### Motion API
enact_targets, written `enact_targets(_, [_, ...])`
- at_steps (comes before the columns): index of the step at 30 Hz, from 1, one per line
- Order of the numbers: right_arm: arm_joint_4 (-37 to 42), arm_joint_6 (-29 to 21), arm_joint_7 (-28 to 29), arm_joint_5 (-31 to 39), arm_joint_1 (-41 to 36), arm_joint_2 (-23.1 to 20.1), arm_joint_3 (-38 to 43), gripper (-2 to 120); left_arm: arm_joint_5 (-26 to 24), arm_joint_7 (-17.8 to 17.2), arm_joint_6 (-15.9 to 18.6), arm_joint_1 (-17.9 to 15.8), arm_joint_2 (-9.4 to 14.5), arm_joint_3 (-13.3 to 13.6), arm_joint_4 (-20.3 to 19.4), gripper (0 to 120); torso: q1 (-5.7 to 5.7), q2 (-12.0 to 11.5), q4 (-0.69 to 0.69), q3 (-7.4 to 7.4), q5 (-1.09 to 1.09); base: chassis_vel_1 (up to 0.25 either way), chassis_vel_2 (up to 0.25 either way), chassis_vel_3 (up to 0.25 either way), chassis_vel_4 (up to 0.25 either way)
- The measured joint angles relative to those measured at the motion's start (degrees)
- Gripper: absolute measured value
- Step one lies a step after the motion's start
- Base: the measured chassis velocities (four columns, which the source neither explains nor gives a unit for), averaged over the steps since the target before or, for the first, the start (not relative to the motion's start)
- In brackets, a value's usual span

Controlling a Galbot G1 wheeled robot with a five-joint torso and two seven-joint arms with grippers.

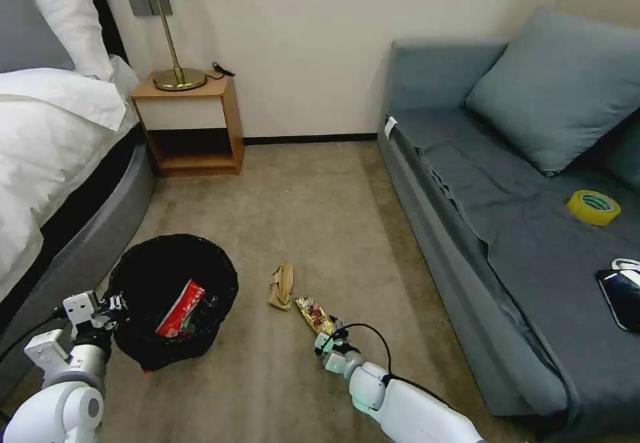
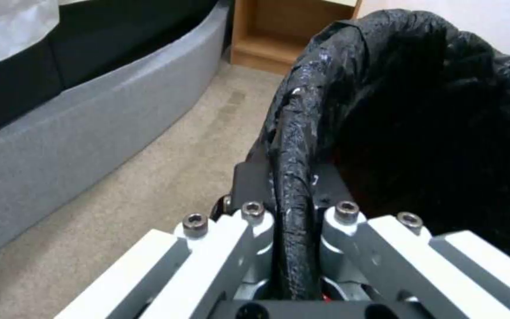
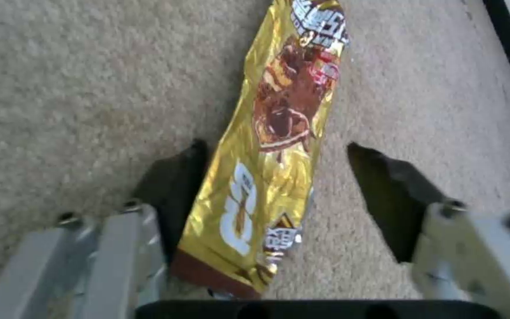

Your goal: Pick up the trash bin, then pick up the garbage on the floor and place it into the trash bin.

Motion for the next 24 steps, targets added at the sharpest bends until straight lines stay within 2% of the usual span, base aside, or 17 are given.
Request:
enact_targets(5, [-0.2,0.1,-0.5,-0.1,-0.1,0.0,0.0,49,0.0,0.1,-0.1,0.1,0.0,-0.1,0.0,5,0.0,0.0,0.01,0.0,0.03,0.0,0.0,0.0,0.0])
enact_targets(7, [-0.6,0.1,-0.6,-0.1,0.0,0.0,0.3,36,0.0,0.1,-0.2,0.1,-0.1,-0.1,0.0,5,0.0,0.0,0.03,0.01,0.04,0.0,0.0,0.0,0.0])
enact_targets(8, [-0.6,0.1,-0.6,-0.1,0.0,0.0,0.3,36,0.0,0.1,-0.2,0.1,-0.1,-0.1,0.0,5,0.0,0.0,0.03,0.01,0.04,0.0,0.0,0.0,0.0])
enact_targets(11, [-1.0,0.1,-0.8,0.1,0.0,0.0,0.6,23,0.0,0.1,-0.2,0.1,-0.2,0.0,0.0,5,0.0,0.0,0.02,0.02,0.06,0.0,0.0,0.0,0.0])
enact_targets(13, [-1.2,0.0,-0.8,0.1,0.0,-0.1,0.8,19,0.0,0.1,-0.2,0.2,-0.2,0.0,-0.1,5,0.0,0.0,0.0,0.02,-0.01,0.0,0.0,0.0,0.0])
enact_targets(14, [-1.3,0.0,-0.8,0.2,0.0,-0.1,0.9,16,0.0,0.1,-0.2,0.2,-0.2,0.0,-0.1,5,0.0,0.0,-0.03,0.02,-0.06,0.0,0.0,0.0,0.0])
enact_targets(17, [-1.4,0.0,-0.8,0.3,-0.1,-0.2,1.3,1,0.0,0.2,-0.3,0.2,-0.2,0.0,-0.3,5,0.0,0.0,-0.03,0.02,-0.01,0.0,0.0,0.0,0.0])
enact_targets(24, [1.1,-0.1,0.2,1.9,0.0,-1.2,2.5,0,0.2,0.2,-0.3,0.0,-0.2,0.5,-0.3,5,0.01,0.0,-0.05,0.03,-0.03,0.0,0.0,0.0,0.0])
